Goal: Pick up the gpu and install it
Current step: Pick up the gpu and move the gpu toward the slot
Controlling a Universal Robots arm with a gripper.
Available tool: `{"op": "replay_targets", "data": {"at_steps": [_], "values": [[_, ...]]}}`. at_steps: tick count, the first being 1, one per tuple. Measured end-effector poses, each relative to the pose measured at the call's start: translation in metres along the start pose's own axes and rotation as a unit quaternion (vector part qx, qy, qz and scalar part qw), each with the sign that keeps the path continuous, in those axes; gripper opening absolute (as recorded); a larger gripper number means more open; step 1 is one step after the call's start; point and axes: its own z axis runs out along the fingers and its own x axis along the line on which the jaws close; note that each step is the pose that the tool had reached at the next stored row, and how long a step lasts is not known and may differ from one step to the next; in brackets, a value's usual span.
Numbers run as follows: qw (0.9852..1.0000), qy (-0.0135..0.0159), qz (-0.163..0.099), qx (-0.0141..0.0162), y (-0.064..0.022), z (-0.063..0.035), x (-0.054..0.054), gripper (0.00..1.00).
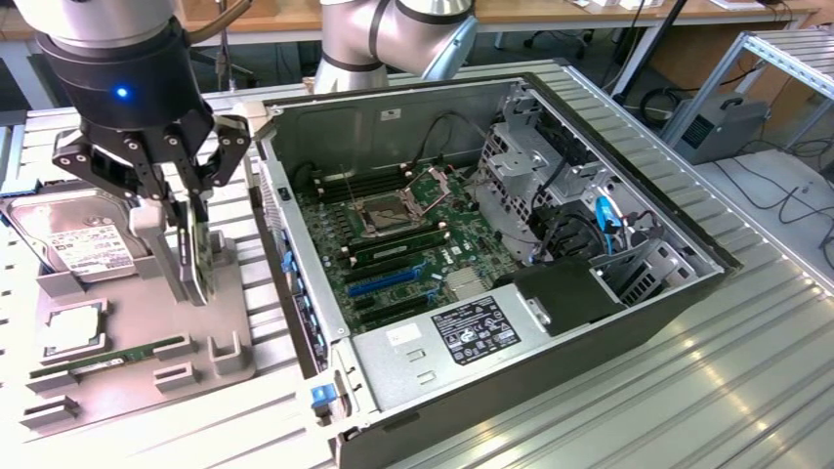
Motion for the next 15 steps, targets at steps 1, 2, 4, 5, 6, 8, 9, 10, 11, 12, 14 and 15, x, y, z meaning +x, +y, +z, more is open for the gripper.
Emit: {"op": "replay_targets", "data": {"at_steps": [1, 2, 4, 5, 6, 8, 9, 10, 11, 12, 14, 15], "values": [[1.0, 0.0, 0.0, 0.0, 0.0, -0.0002, 0.0, 0.27], [1.0, 0.0, 0.0, 0.0, 0.0, -0.0005, 0.0, 0.27], [1.0, 0.0, 0.0, 0.0, 0.0, -0.0011, 0.0, 0.27], [1.0, 0.0, 0.0, 0.0, 0.0, -0.0013, 0.0, 0.27], [1.0, 0.0, 0.0, -0.0001, 0.0001, -0.0016, 0.0, 0.27], [1.0, 0.0, 0.0, 0.0, 0.0001, -0.0024, -0.0001, 0.27], [1.0, 0.0, 0.0, 0.0, 0.0001, -0.0029, -0.0001, 0.27], [1.0, 0.0, 0.0, 0.0, 0.0001, -0.0032, -0.0001, 0.27], [1.0, 0.0, 0.0, 0.0, 0.0001, -0.0035, -0.0001, 0.27], [1.0, 0.0, 0.0, 0.0, 0.0001, -0.0038, -0.0001, 0.27], [1.0, 0.0, 0.0, 0.0, 0.0002, -0.0043, -0.0001, 0.27], [1.0, 0.0, 0.0, 0.0, 0.0002, -0.0046, -0.0001, 0.27]]}}
